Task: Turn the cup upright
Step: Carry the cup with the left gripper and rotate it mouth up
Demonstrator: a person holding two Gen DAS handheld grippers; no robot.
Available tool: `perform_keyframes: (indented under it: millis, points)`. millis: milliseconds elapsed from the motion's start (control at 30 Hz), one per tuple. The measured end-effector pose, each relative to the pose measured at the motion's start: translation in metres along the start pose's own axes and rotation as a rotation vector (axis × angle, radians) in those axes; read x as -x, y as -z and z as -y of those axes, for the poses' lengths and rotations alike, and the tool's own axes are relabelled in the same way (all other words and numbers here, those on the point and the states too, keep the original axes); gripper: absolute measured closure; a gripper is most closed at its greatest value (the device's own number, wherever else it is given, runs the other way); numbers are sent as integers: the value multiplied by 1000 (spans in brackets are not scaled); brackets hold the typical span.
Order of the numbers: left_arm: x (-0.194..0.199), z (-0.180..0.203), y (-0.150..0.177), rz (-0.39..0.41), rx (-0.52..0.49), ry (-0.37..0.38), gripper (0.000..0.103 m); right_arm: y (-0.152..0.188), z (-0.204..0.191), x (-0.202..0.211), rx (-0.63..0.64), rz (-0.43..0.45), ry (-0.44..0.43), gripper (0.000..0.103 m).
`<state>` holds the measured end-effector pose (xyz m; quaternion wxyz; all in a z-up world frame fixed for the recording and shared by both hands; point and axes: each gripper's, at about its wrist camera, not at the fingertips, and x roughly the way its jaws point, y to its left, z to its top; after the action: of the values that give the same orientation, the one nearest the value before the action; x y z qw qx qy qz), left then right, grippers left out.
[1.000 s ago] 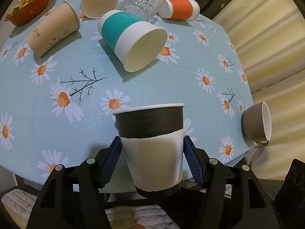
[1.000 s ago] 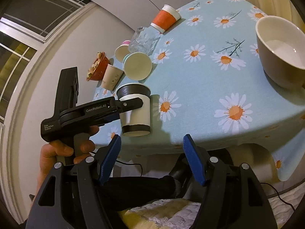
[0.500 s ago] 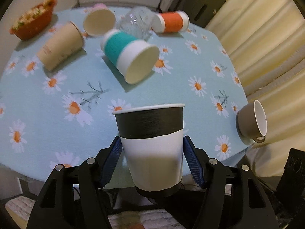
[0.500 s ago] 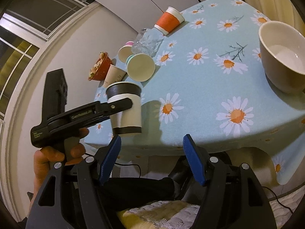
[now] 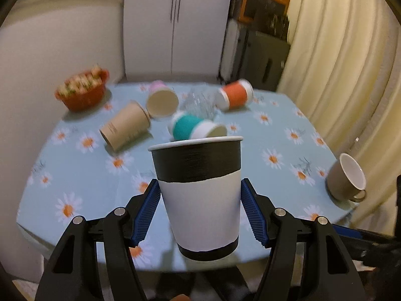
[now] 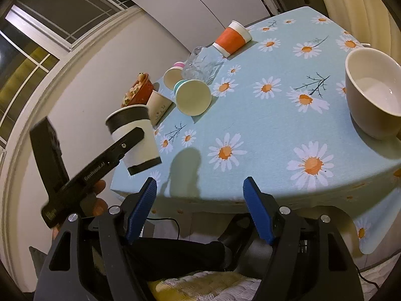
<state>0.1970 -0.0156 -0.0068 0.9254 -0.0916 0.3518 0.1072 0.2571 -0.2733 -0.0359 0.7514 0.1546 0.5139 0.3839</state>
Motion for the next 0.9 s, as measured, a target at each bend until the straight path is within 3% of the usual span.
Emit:
perform_keyframes:
  millis: [167, 500, 900]
  points:
    - [5, 3, 12, 178, -15, -72, 40, 1, -4, 0, 27, 9, 14, 31]
    - [-1, 8, 37, 433, -46, -114, 40, -2, 4, -5, -12, -6, 9, 29]
    - [-24, 14, 70, 524, -120, -139, 40, -5, 11, -15, -51, -38, 5, 29]
